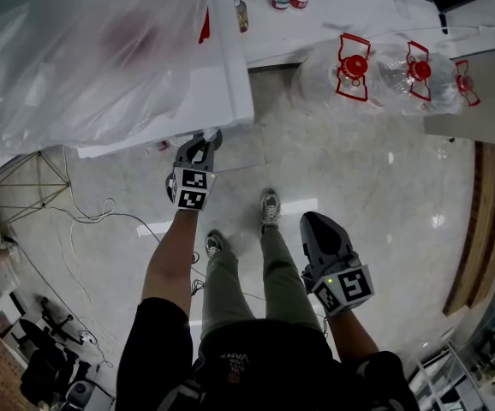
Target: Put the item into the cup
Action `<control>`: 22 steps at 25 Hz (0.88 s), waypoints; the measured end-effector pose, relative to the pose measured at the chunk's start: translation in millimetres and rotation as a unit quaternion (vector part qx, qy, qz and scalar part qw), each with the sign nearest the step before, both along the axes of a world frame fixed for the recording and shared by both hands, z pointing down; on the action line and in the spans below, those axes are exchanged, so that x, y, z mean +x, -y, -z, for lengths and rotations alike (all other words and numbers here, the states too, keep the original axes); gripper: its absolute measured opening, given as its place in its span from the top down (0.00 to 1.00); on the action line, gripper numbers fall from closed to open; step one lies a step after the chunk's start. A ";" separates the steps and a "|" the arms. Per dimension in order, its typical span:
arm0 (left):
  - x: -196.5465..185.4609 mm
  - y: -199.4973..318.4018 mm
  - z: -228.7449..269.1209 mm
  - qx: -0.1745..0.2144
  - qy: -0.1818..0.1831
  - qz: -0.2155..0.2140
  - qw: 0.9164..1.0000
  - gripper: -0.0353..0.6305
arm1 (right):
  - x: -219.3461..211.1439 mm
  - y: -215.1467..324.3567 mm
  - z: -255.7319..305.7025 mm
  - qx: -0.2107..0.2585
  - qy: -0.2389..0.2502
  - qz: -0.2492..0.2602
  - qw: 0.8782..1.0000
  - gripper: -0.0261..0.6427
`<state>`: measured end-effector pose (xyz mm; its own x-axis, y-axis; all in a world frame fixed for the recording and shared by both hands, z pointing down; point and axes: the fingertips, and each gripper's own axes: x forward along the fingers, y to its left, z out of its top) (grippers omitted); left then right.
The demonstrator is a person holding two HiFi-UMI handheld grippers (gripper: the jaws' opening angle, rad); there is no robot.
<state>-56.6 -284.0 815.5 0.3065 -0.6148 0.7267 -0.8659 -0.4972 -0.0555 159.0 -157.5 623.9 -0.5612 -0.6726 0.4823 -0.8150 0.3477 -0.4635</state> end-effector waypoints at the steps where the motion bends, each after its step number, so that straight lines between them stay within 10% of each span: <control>1: -0.6 -0.3 -1.9 -0.003 0.002 0.000 1.000 0.88 | -1.0 2.1 1.3 0.004 0.000 -0.002 1.000 0.89; 22: 0.5 -2.5 -4.3 -0.023 0.005 -0.016 1.000 0.89 | -11.2 -4.0 6.4 0.003 0.002 0.007 1.000 0.89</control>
